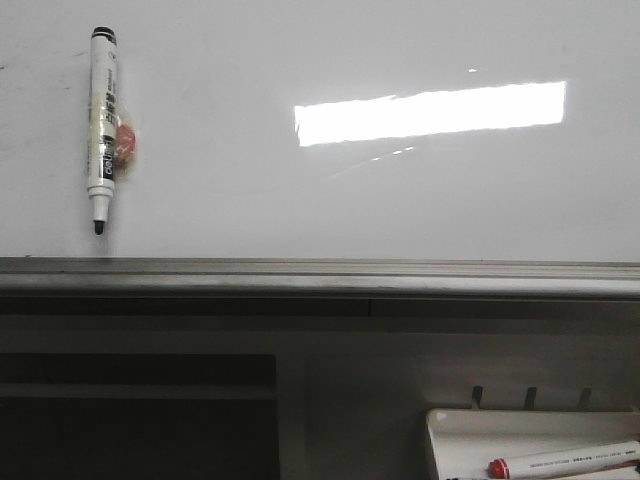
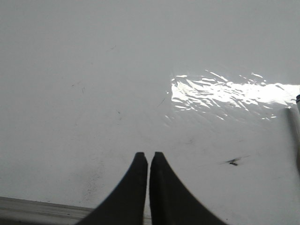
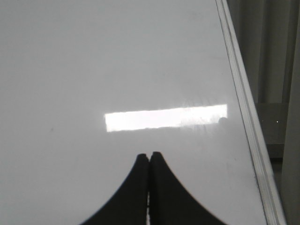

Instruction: Write number 2 on whiteboard

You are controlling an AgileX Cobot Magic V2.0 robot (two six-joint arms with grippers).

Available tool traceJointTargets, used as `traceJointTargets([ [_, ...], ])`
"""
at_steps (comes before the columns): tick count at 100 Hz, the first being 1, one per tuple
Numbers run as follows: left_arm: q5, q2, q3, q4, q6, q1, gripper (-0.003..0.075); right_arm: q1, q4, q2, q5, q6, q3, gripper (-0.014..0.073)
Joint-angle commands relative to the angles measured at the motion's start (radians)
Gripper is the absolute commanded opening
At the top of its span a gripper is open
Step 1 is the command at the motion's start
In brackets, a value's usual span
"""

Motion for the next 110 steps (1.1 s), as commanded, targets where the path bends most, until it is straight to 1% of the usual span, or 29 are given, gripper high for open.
traceJointTargets([
  [1,-0.082,-0.026,0.011,-0.043,-0.01,0.002,-0.002,-0.007,-0.008,-0.022,-0.107,-0.001,0.023,-0.0071],
  [16,-0.082,-0.026,0.011,-0.061,-0.01,0.002,-0.002,-0.007,-0.003,-0.022,-0.097,0.056,0.023,-0.0071],
  [24,-0.093,-0.026,0.011,-0.063,-0.01,0.002,-0.002,-0.007,0.061,-0.022,-0.047,0.068,0.021,-0.0071],
  [29,-0.093,-0.026,0.007,-0.072,-0.01,0.002,-0.002,-0.007,0.113,-0.022,0.005,0.068,0.009,-0.0071],
  [34,-0.093,-0.026,0.0,-0.089,-0.01,0.002,-0.002,-0.007,0.137,-0.02,0.058,0.068,-0.012,-0.0071],
  [37,-0.096,-0.026,-0.004,-0.122,-0.012,0.002,-0.002,-0.007,0.145,-0.02,0.08,0.068,-0.027,-0.0071],
  [44,-0.096,-0.026,-0.024,-0.211,-0.012,0.002,-0.002,-0.007,0.218,-0.02,0.167,0.068,-0.081,-0.0071],
  [51,-0.085,-0.026,-0.052,-0.224,-0.012,0.002,-0.002,-0.007,0.255,-0.02,0.274,0.068,-0.141,-0.0071],
  [60,-0.014,-0.01,-0.107,-0.191,-0.012,0.002,-0.002,-0.007,0.255,-0.017,0.433,0.068,-0.222,-0.007],
  [77,0.222,0.089,-0.234,-0.069,-0.007,0.002,-0.002,-0.007,0.258,0.042,0.638,0.068,-0.337,-0.0048],
  [82,0.305,0.123,-0.272,-0.04,0.018,0.002,-0.002,-0.007,0.258,0.075,0.706,0.057,-0.368,-0.0048],
  [89,0.382,0.166,-0.323,-0.031,0.076,0.002,-0.002,-0.007,0.258,0.127,0.811,0.022,-0.41,-0.0048],
  [94,0.411,0.19,-0.358,-0.031,0.098,0.002,-0.002,-0.007,0.258,0.162,0.877,0.022,-0.437,-0.0049],
  [102,0.41,0.211,-0.401,-0.031,0.098,0.002,-0.002,-0.007,0.258,0.204,0.961,0.022,-0.479,-0.005],
  [110,0.391,0.23,-0.419,-0.029,0.098,0.002,-0.002,-0.007,0.258,0.22,0.97,0.022,-0.497,-0.005],
])
